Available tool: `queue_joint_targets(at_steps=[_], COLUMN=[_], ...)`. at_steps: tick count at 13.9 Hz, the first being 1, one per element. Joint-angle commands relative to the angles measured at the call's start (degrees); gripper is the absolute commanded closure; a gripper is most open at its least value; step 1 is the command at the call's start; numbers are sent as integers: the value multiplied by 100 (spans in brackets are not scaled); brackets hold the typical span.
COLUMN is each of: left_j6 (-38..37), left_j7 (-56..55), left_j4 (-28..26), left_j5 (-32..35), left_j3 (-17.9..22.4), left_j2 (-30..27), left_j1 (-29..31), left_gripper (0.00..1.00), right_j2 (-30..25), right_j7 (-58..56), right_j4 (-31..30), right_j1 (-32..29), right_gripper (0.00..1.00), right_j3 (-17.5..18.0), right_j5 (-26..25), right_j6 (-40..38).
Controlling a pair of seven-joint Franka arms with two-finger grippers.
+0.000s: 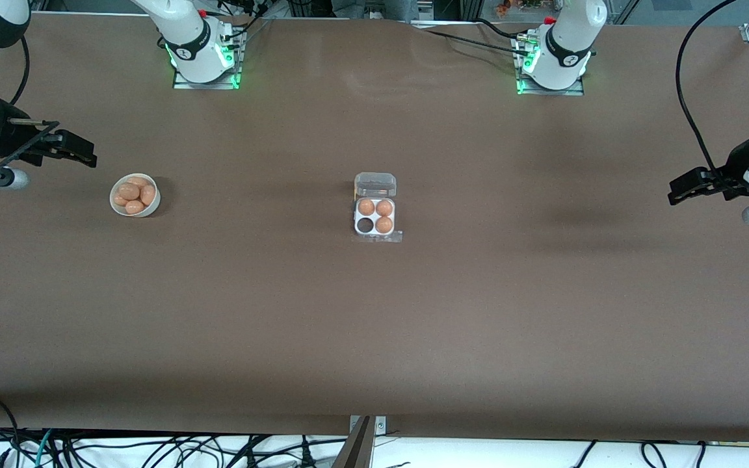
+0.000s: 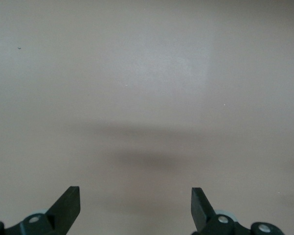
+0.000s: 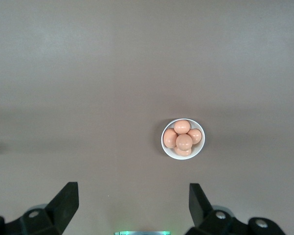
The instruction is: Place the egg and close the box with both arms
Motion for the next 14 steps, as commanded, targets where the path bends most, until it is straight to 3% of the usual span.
queue_joint_targets(at_steps=[1,14], left_j6=[-52,-69], left_j7=[112,94], left_j4=[251,383], left_j5=[-41,-24], left_j3=[-19,-37], left_j2=[87,70], left_j1=[56,73], left_gripper=[0,0], right_j2=[-104,-104], right_j7=[34,34], right_j4=[-67,-67], right_j1=[-77,-77], right_gripper=[0,0], right_j3=[64,64], right_j5=[66,66], right_j6=[-47,-47])
